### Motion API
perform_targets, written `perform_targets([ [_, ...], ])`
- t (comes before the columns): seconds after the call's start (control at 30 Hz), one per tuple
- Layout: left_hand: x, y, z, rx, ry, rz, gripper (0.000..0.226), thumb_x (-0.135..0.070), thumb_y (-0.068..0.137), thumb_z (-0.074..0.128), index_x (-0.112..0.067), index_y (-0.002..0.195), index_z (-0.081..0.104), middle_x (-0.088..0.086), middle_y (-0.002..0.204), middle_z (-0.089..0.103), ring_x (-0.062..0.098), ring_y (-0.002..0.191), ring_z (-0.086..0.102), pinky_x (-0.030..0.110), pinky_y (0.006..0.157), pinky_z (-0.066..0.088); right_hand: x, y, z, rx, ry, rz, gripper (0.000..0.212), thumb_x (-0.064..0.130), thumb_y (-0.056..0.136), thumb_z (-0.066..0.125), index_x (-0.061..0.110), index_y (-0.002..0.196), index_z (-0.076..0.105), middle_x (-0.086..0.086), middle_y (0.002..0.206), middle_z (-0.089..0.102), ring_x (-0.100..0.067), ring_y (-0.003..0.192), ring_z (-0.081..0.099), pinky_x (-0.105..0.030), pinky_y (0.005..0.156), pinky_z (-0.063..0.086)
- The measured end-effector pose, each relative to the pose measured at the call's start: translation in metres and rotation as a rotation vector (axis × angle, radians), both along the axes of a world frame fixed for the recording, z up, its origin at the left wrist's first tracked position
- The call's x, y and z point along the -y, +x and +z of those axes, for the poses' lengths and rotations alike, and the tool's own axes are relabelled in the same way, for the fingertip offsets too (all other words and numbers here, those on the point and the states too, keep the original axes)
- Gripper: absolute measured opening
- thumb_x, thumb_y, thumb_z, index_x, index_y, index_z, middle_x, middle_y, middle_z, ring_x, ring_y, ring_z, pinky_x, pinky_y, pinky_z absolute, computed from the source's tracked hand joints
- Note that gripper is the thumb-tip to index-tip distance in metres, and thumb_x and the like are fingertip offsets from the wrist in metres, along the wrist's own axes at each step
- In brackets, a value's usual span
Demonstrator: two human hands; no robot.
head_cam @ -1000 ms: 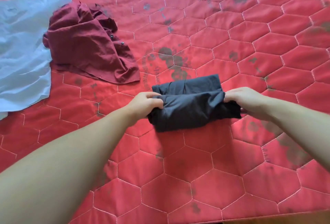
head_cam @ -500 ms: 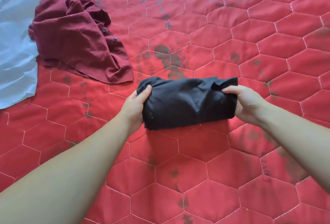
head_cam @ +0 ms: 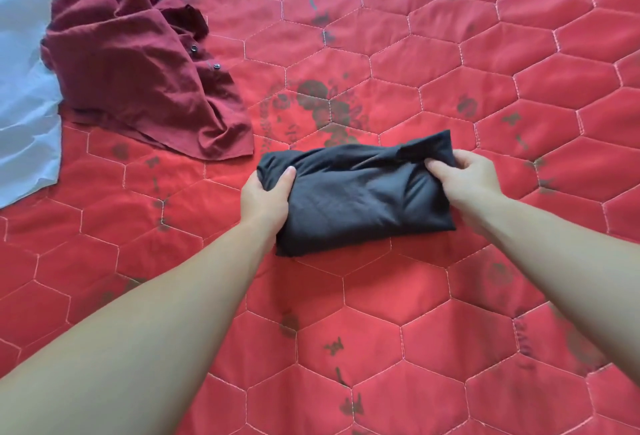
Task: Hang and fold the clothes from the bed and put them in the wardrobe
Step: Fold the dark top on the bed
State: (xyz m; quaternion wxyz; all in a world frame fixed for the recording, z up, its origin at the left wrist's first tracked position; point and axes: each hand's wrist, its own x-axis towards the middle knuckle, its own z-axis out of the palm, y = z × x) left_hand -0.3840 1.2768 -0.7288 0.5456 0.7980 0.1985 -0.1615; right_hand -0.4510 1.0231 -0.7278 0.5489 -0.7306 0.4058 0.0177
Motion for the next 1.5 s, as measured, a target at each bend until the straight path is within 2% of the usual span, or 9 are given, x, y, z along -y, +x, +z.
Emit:
perform_targets([
  [0.2, 0.016, -0.006, 0.002, 0.250, 0.566, -0.084, 0.056, -0.045, 0.087, 0.063, -0.026, 0.137, 0.046, 0.003, 0.140, 0.047, 0.025, 0.130, 0.041, 0.040, 0.106, 0.029, 0.002, 0.006, -0.010, -0.104, -0.362, 0.135, 0.026, 0.032, 0.091, 0.054, 0.015, 0.109, 0.064, -0.010, 0.110, 0.064, -0.029, 0.104, 0.059, -0.040, 0.090, 0.045],
  [0.33, 0.033, -0.030, 0.006, 0.681, 0.701, -0.679, 0.055, -0.048, 0.088, 0.048, -0.031, 0.141, 0.046, 0.000, 0.151, 0.040, 0.023, 0.142, 0.032, 0.049, 0.112, 0.019, -0.031, -0.007, 0.007, 0.296, -0.816, 0.591, 0.047, 0.034, 0.087, 0.051, 0.014, 0.129, 0.057, -0.009, 0.131, 0.055, -0.029, 0.118, 0.051, -0.044, 0.097, 0.040],
  [0.5, 0.030, -0.033, -0.013, 0.389, 0.905, -0.975, 0.072, -0.066, 0.086, 0.010, -0.041, 0.153, 0.014, -0.006, 0.164, 0.008, 0.021, 0.151, -0.001, 0.050, 0.118, -0.005, -0.049, -0.031, -0.025, 0.008, -0.903, 0.937, 0.065, 0.046, 0.091, 0.033, 0.013, 0.145, 0.042, -0.010, 0.151, 0.041, -0.029, 0.138, 0.039, -0.048, 0.111, 0.031],
  [0.7, 0.020, -0.021, -0.014, 0.258, 0.881, -0.944, 0.076, -0.072, 0.090, 0.027, -0.039, 0.154, 0.003, -0.004, 0.164, -0.007, 0.016, 0.150, -0.011, 0.046, 0.121, -0.004, -0.030, -0.039, -0.033, -0.159, -0.951, 0.934, 0.070, 0.050, 0.093, 0.020, 0.011, 0.150, 0.032, -0.009, 0.157, 0.031, -0.025, 0.144, 0.031, -0.052, 0.115, 0.023],
  [0.9, 0.009, -0.004, 0.003, 0.062, 0.869, -0.827, 0.096, -0.086, 0.072, 0.043, -0.030, 0.148, 0.026, 0.002, 0.147, 0.037, 0.029, 0.135, 0.032, 0.044, 0.106, 0.033, -0.057, -0.056, -0.009, 0.132, -0.840, 0.589, 0.038, 0.043, 0.085, 0.048, 0.019, 0.111, 0.061, -0.005, 0.113, 0.059, -0.026, 0.104, 0.054, -0.042, 0.091, 0.037],
  [1.03, -0.005, -0.011, 0.011, -0.198, 0.780, -0.830, 0.094, -0.092, 0.061, 0.045, -0.020, 0.121, 0.043, 0.009, 0.125, 0.059, 0.034, 0.116, 0.056, 0.044, 0.093, 0.047, -0.092, -0.079, 0.000, -0.254, -0.211, 0.235, 0.051, 0.067, 0.078, 0.054, 0.018, 0.068, 0.055, 0.004, 0.063, 0.063, -0.023, 0.067, 0.062, -0.038, 0.068, 0.050],
  [1.2, -0.008, -0.056, 0.010, -0.511, 0.147, -0.451, 0.080, -0.079, 0.068, 0.059, -0.018, 0.120, 0.064, -0.003, 0.116, 0.069, 0.018, 0.107, 0.066, 0.034, 0.096, 0.051, -0.118, -0.072, 0.002, -0.171, 0.347, -0.019, 0.045, 0.048, 0.071, 0.079, 0.023, 0.104, 0.062, 0.008, 0.100, 0.071, -0.011, 0.093, 0.067, -0.034, 0.086, 0.053],
  [1.4, -0.013, -0.066, 0.018, -0.676, -0.257, -0.192, 0.090, -0.073, 0.058, 0.074, -0.011, 0.121, 0.066, 0.002, 0.111, 0.073, 0.021, 0.101, 0.070, 0.038, 0.099, 0.051, -0.100, -0.059, 0.029, -0.087, 0.511, 0.102, 0.035, 0.017, 0.077, 0.079, 0.019, 0.110, 0.066, 0.001, 0.106, 0.075, -0.015, 0.095, 0.071, -0.033, 0.086, 0.055],
  [1.5, -0.012, -0.062, 0.046, -0.703, -0.683, -0.081, 0.061, -0.060, 0.083, 0.057, -0.013, 0.119, 0.069, 0.012, 0.120, 0.069, 0.027, 0.111, 0.066, 0.043, 0.106, 0.044, -0.094, -0.048, 0.066, -0.006, 0.619, 0.231, 0.033, 0.010, 0.079, 0.076, 0.015, 0.111, 0.066, -0.004, 0.107, 0.074, -0.020, 0.096, 0.071, -0.034, 0.083, 0.056],
])
